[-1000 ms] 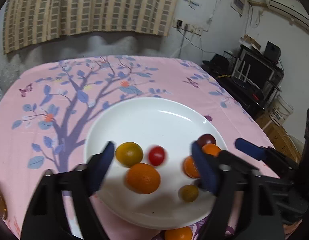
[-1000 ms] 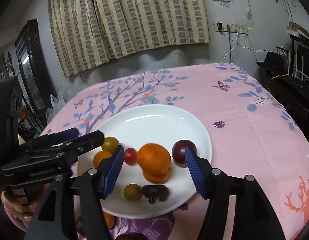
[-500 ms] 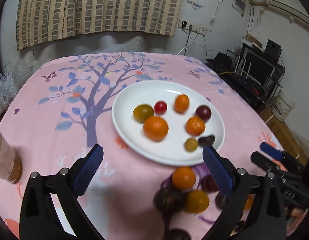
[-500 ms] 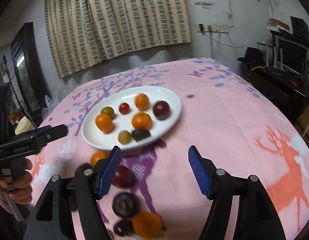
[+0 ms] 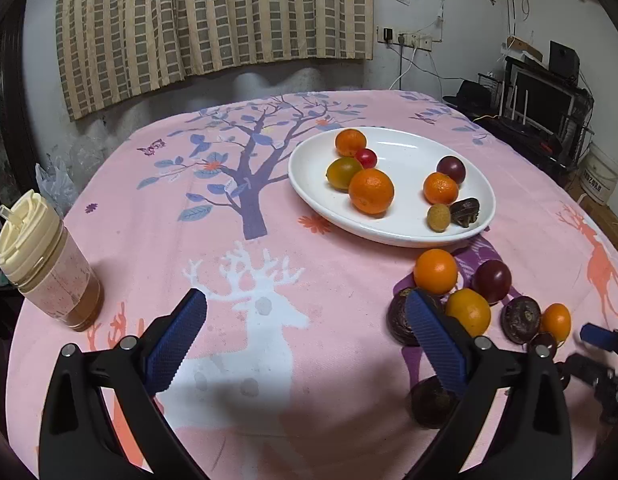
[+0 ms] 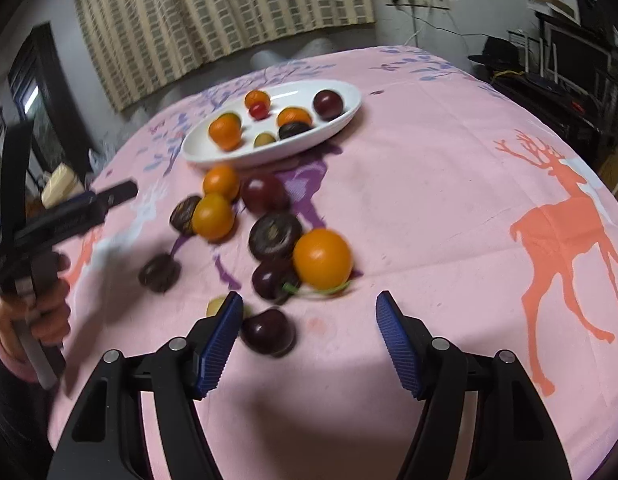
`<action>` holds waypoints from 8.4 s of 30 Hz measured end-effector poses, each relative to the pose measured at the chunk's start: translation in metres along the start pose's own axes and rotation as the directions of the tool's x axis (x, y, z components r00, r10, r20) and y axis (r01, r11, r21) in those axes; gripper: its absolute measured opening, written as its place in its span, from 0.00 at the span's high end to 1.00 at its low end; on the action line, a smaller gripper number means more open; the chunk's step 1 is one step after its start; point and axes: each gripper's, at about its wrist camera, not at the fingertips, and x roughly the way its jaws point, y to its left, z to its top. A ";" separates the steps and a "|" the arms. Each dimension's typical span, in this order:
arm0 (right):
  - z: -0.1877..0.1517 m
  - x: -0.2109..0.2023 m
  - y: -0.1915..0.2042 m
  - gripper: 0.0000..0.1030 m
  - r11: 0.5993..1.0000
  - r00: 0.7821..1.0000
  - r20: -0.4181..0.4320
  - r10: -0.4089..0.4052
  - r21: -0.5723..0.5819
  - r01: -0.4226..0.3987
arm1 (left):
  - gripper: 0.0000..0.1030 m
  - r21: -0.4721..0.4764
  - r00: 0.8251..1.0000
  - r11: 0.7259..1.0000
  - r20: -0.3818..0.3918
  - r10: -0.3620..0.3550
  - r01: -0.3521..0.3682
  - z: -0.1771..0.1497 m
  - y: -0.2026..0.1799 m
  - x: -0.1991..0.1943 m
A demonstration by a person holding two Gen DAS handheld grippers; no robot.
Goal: Organize fruits
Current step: 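Grasp a dark red plum with the right gripper while the left grasps a mangosteen, then carry the plum and mangosteen onto the white plate and open both grippers, then grasp a large orange with the right gripper while the left grasps a lime, then place the orange and lime on the white plate, opening both grippers, then grasp a dark red plum with the right gripper while the left grasps a mangosteen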
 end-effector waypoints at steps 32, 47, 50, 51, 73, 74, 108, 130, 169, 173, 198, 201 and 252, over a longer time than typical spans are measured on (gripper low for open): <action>-0.012 -0.018 0.009 0.71 0.992 0.988 0.093 0.120 -0.042 -0.116 | 0.05 -0.052 0.981 0.982 -0.060 -0.182 0.179 0.003 0.014 -0.008; -0.011 -0.019 0.006 0.71 0.991 0.985 0.106 0.135 -0.023 -0.133 | 0.29 0.335 0.934 0.874 -0.178 -0.309 0.353 -0.041 -0.061 -0.022; -0.011 -0.019 0.005 0.71 0.991 0.985 0.106 0.135 -0.022 -0.133 | 0.39 0.331 0.930 0.873 -0.207 -0.303 0.358 -0.045 -0.062 -0.014; -0.011 -0.019 0.005 0.71 0.991 0.985 0.107 0.137 -0.023 -0.135 | 0.42 0.327 0.929 0.874 -0.213 -0.303 0.360 -0.046 -0.061 -0.012; -0.005 -0.029 0.007 0.71 0.988 0.973 0.175 0.153 -0.043 -0.147 | 0.67 0.248 0.900 0.868 -0.199 -0.388 0.429 -0.047 -0.060 -0.024; 0.001 -0.030 0.007 0.71 0.988 0.971 0.180 0.154 -0.046 -0.149 | 0.67 0.232 0.894 0.865 -0.182 -0.410 0.444 -0.041 -0.058 -0.028; 0.161 0.058 -0.015 0.41 0.998 0.983 0.174 0.057 -0.038 -0.052 | 0.07 -0.114 0.994 0.988 0.033 -0.102 0.105 0.109 -0.021 0.051; 0.046 0.028 -0.051 0.54 0.967 0.967 -0.031 0.254 0.015 -0.253 | 0.06 -0.079 0.996 0.994 -0.044 -0.076 0.073 -0.001 -0.006 -0.001; 0.040 0.014 -0.062 0.66 0.959 0.963 0.031 0.267 0.089 -0.268 | 0.69 0.322 0.858 0.802 -0.297 -0.420 0.503 -0.056 -0.140 -0.004; 0.040 0.014 -0.063 0.66 0.957 0.962 0.041 0.272 0.093 -0.274 | 0.74 0.295 0.846 0.800 -0.300 -0.441 0.522 -0.053 -0.136 -0.004; 0.175 0.078 -0.012 0.55 0.979 0.972 0.117 0.204 -0.028 -0.202 | 0.14 -0.069 0.976 0.973 0.018 -0.218 0.219 0.098 -0.036 0.067; 0.160 0.067 -0.006 0.55 0.971 0.969 0.080 0.233 -0.076 -0.227 | 0.10 -0.094 0.982 0.978 0.025 -0.186 0.188 0.093 -0.027 0.058; 0.102 0.075 0.001 0.62 0.974 0.978 -0.084 0.191 -0.109 -0.200 | 0.50 0.279 0.947 0.914 -0.213 -0.239 0.294 -0.016 -0.056 0.047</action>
